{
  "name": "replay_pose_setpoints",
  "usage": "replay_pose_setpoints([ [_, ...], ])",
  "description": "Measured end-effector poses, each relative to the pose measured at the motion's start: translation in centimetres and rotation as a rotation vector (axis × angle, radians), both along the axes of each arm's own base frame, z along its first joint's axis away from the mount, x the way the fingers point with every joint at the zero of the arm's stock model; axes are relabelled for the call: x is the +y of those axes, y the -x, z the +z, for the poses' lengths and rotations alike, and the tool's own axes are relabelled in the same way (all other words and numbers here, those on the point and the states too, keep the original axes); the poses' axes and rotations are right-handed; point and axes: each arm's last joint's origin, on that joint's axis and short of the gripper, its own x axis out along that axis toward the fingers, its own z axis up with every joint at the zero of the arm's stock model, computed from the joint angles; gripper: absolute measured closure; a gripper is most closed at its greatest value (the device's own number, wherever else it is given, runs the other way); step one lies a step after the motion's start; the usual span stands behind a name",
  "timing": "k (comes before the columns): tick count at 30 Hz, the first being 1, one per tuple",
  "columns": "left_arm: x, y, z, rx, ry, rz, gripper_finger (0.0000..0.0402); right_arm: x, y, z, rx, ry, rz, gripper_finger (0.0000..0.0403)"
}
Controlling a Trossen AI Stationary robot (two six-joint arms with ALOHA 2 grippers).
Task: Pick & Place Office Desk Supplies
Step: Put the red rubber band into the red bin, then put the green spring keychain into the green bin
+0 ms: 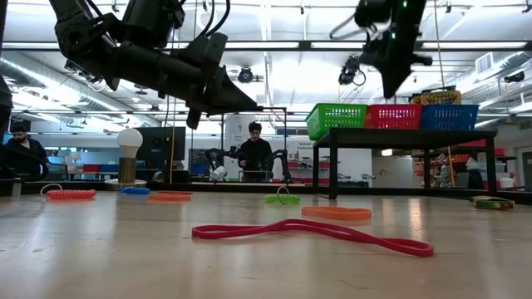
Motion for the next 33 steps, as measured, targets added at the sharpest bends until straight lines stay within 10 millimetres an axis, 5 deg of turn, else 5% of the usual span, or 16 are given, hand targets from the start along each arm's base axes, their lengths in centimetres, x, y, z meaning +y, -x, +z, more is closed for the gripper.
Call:
replay_pose_setpoints([
  [6, 0.0, 0.0, -0.3, 0.008, 0.058, 0.011, 0.0384, -1.8, 1.0, -2.8, -0.017, -0.079, -0.015, 0.0379],
  [12, 0.0, 0.2, -1.0, 0.067, 0.112, 0.026, 0.0384, -2.0, 0.9, -3.6, -0.019, -0.075, -0.020, 0.0300],
  [16, 0.0, 0.3, -1.1, 0.057, 0.171, 0.041, 0.0386, -1.9, 1.1, -2.8, -0.023, -0.031, -0.034, 0.0239],
  [22, 0.2, 0.9, -0.6, 0.074, 0.225, 0.069, 0.0395, -0.8, 1.5, 1.0, -0.116, 0.051, 0.043, 0.0185],
  [27, 0.3, 2.0, 0.1, 0.133, 0.218, 0.115, 0.0395, 2.1, 1.6, 3.3, -0.224, 0.118, 0.150, 0.0215],
  [33, 0.4, 3.7, 0.6, 0.220, 0.261, 0.174, 0.0395, 6.9, 1.0, 3.1, -0.384, 0.147, 0.322, 0.0330],
])
